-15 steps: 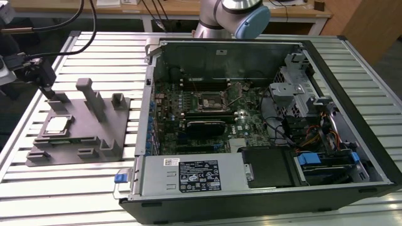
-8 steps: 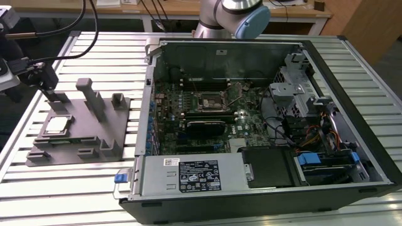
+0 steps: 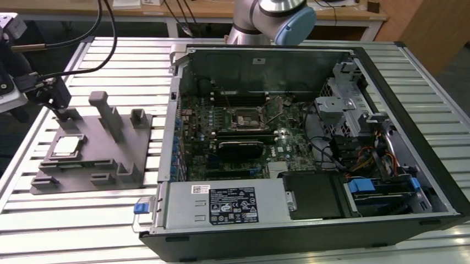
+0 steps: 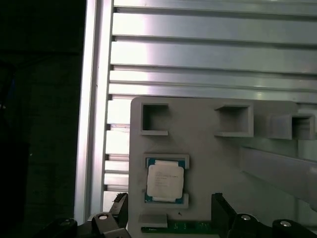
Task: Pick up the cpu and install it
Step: 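Pick up the cpu and move it towards the insertion slot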
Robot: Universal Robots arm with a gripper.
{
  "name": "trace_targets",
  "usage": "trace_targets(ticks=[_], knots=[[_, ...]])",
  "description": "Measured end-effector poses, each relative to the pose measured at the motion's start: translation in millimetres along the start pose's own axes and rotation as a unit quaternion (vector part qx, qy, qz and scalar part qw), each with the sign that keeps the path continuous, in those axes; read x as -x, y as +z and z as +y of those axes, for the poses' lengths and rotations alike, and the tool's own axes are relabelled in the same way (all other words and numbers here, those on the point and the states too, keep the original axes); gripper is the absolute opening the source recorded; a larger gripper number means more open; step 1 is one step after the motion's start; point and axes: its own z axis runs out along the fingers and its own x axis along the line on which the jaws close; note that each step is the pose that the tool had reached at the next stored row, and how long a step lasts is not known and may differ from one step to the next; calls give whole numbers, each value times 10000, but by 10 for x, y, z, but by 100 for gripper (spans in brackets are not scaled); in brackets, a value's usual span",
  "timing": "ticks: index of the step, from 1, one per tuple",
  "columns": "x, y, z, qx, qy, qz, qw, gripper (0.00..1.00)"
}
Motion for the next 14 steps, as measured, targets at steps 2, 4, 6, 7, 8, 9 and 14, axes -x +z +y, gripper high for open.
trace_targets(ticks=[2, 4, 6, 7, 8, 9, 14], knots=[[0, 20, -1, 0, 0, 0, 10000, 76], [0, 38, -2, 0, 0, 0, 10000, 76], [0, 55, -2, 0, 0, 0, 10000, 76], [0, 63, -3, 0, 0, 0, 10000, 76], [0, 73, -3, 0, 0, 0, 10000, 76], [0, 82, -4, 0, 0, 0, 10000, 76], [0, 130, -6, 0, 0, 0, 10000, 76]])
